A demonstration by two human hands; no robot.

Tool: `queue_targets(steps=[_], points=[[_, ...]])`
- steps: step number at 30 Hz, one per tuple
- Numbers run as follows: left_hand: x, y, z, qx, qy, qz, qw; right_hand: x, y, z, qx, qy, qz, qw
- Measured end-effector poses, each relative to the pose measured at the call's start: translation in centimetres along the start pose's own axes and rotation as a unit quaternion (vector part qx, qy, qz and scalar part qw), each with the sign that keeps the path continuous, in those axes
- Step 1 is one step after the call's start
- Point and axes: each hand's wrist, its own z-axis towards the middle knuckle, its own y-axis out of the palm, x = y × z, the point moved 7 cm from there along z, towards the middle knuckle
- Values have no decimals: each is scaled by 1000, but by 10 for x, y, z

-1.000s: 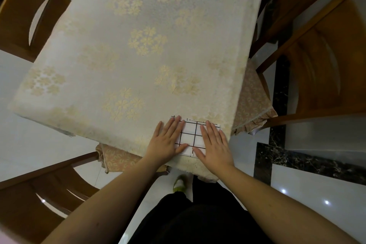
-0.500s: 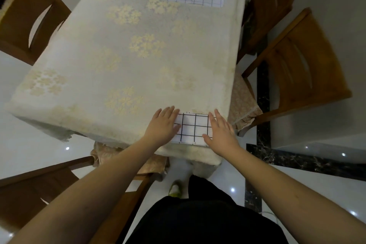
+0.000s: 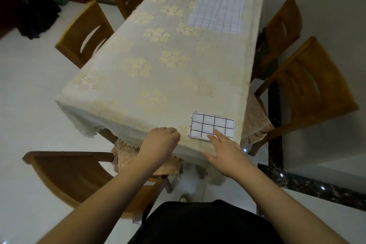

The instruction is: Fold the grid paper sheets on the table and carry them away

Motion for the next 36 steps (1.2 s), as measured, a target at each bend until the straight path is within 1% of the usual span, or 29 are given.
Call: queue_targets(steps=[2, 5, 7, 10, 13, 17, 21, 25, 28, 32, 36], points=[[-2, -5, -17, 11, -23, 2, 1000, -9, 3, -9, 3, -17, -14, 1000], [4, -26, -46, 57, -43, -5, 997, -22, 7, -20, 0, -44, -38, 998], [10, -36, -65, 74, -71, -14, 995, -32, 9, -28, -2, -66, -44, 997], [20, -34, -96, 65, -127, -31, 989, -45, 14, -40, -4, -98, -44, 994], [32, -31, -125, 51, -162, -27, 985, -57, 22, -52, -1, -130, -50, 990], [39, -31, -161, 11, -225, -12, 974, -70, 31, -68, 5, -157, -45, 987], [39, -44, -201, 12, -285, 14, 958, -93, 41, -82, 3, -189, -51, 981], [26, -46, -243, 5, -352, 5, 936, -130, 50, -95, -3, -242, -75, 967], [16, -49, -272, -2, -388, 13, 922, -164, 56, -101, -2, -278, -92, 956], [-9, -48, -323, -34, -442, 7, 897, -227, 77, -111, -12, -337, -119, 934], [-38, -52, -382, -56, -473, 8, 879, -297, 105, -127, -29, -387, -142, 910]])
